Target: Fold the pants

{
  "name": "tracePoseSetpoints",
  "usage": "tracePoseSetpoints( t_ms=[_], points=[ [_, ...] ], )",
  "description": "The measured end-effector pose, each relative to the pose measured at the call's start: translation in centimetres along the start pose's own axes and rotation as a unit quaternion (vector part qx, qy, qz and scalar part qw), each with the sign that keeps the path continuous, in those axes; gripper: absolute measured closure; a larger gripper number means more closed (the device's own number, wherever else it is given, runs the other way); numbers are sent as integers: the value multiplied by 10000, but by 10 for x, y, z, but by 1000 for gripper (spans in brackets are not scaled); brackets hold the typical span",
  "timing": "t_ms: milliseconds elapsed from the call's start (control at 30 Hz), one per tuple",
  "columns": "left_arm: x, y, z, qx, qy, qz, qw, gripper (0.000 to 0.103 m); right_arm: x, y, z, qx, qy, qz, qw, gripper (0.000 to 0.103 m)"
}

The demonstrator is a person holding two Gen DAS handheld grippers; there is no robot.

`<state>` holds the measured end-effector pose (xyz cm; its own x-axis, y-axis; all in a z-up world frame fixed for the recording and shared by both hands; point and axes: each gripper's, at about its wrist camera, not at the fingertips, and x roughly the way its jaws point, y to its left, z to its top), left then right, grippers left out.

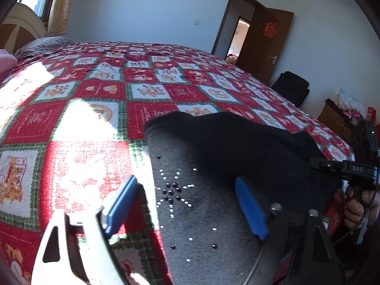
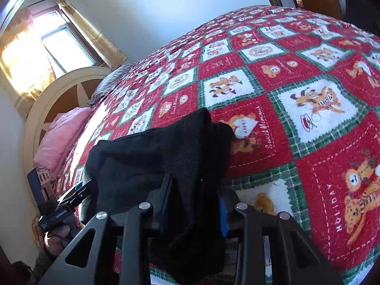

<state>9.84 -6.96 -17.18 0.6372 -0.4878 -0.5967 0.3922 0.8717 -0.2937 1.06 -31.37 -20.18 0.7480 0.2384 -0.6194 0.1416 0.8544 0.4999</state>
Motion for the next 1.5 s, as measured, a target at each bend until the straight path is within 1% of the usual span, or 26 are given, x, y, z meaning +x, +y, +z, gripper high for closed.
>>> tracePoseSetpoints(
  t_ms=[33,133,167,233,267,300,333,367,433,567,733,800,933,1100,1200,1367,1433,1467,1500],
  points=[
    [0,0,0,-40,35,-196,9998,42,-1,3,0,-54,-12,-2,10000,74],
    [1,4,-1,-181,10,-347,9992,44,-4,7,0,-133,-13,-2,9999,75],
    [0,4,-1,-189,-10,-379,9991,48,-5,7,0,-134,-20,14,9999,75],
    [-1,6,1,-234,-24,-468,9986,61,-8,8,1,-160,-47,42,9999,76],
    [-4,7,1,-270,-72,-527,9982,77,-12,10,1,-193,-78,57,9998,76],
    [-7,7,3,-279,-126,-563,9979,85,-15,12,1,-219,-104,79,9997,76],
    [-9,7,4,-263,-136,-542,9981,85,-17,14,2,-243,-132,103,9996,76],
    [-10,5,5,-220,-130,-529,9983,89,-21,17,3,-268,-162,134,9994,76],
    [-12,5,7,-184,-132,-521,9984,90,-26,22,5,-321,-206,164,9991,76],
    [-25,10,14,-323,-229,-618,9973,91,-32,35,13,-440,-251,271,9983,76],
    [-55,21,27,-255,-512,-382,9976,91,-19,58,30,-613,-191,463,9969,76],
    [-68,31,30,-261,-622,-204,9975,91,-8,72,39,-709,-130,589,9957,76],
    [-93,55,31,-311,-792,312,9959,91,25,107,57,-951,65,870,9916,76],
    [-122,95,21,-495,-897,1022,9895,91,73,169,67,-1449,270,1166,9822,76],
    [-136,121,14,-669,-948,1337,9842,91,103,204,65,-1651,406,1349,9762,76],
    [-152,159,-4,-946,-958,1763,9751,91,148,246,51,-1784,729,1592,9683,76],
    [-148,170,-11,-1005,-885,1911,9724,91,163,258,43,-1853,822,1609,9659,76],
    [-144,176,-15,-1083,-833,1905,9721,89,170,261,39,-1884,852,1553,9660,76],
    [-140,183,-21,-1152,-747,1882,9725,84,177,263,37,-1888,892,1467,9669,76]
  ],
)
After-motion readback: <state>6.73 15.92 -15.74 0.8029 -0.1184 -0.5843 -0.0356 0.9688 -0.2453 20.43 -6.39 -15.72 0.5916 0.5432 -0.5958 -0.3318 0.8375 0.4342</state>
